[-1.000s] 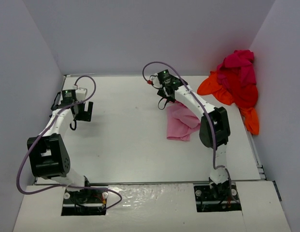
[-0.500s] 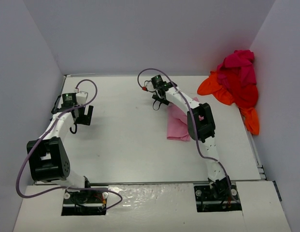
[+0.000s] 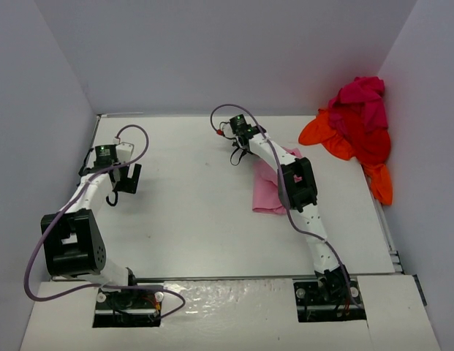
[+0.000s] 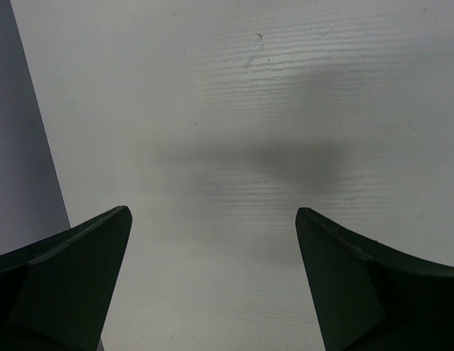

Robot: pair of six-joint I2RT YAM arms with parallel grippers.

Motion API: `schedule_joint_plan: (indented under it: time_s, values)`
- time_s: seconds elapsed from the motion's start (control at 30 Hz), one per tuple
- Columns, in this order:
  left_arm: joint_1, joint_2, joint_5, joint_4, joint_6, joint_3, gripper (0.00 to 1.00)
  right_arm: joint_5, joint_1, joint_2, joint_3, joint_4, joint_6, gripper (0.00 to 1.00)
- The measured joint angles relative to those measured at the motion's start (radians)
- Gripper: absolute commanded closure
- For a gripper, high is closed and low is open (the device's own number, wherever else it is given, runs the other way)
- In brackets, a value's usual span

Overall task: Fold and stack the t-shirts
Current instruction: Flatten the tshirt out

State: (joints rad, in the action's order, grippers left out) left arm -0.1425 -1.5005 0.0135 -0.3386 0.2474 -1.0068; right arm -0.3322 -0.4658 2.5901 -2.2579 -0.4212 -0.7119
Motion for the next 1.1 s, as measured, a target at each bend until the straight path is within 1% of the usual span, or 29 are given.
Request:
schedule_joint_plan:
  time_s: [0.3,0.43,0.53,0.6,0.77,0.83,0.93,1.03,1.1]
  values:
    - [0.0,-0.007,-0.016,0.005,0.003,0.005,0.06,-0.02,-0.005,0.01,0.006,0.032,0.004,1.0]
    - [0.0,-0.03,-0.014,-0.008,-0.004,-0.034,0.06,-0.038,-0.043,-0.067,0.087,0.028,0.004,1.0]
    - [0.0,-0.031,-0.014,-0.019,-0.016,-0.072,0.07,-0.029,-0.116,-0.211,0.191,0.027,0.012,1.0]
    - [0.0,-0.031,-0.013,-0.022,-0.022,-0.097,0.07,-0.015,-0.187,-0.321,0.22,0.013,0.019,1.0]
    - [0.0,-0.018,0.012,-0.043,-0.046,-0.135,0.07,0.053,-0.416,-0.618,0.217,0.02,0.076,1.0]
    - [0.004,-0.006,0.027,-0.06,-0.052,-0.142,0.07,0.111,-0.478,-0.705,0.191,0.002,0.103,1.0]
    - [0.014,0.024,0.048,-0.087,-0.059,-0.148,0.07,0.179,-0.476,-0.808,0.158,-0.03,0.14,1.0]
    - [0.037,0.05,0.072,-0.108,-0.058,-0.168,0.07,0.201,-0.404,-0.89,0.169,-0.052,0.157,1.0]
    - [0.06,0.056,0.09,-0.116,-0.057,-0.188,0.07,0.208,-0.329,-0.936,0.214,-0.051,0.16,1.0]
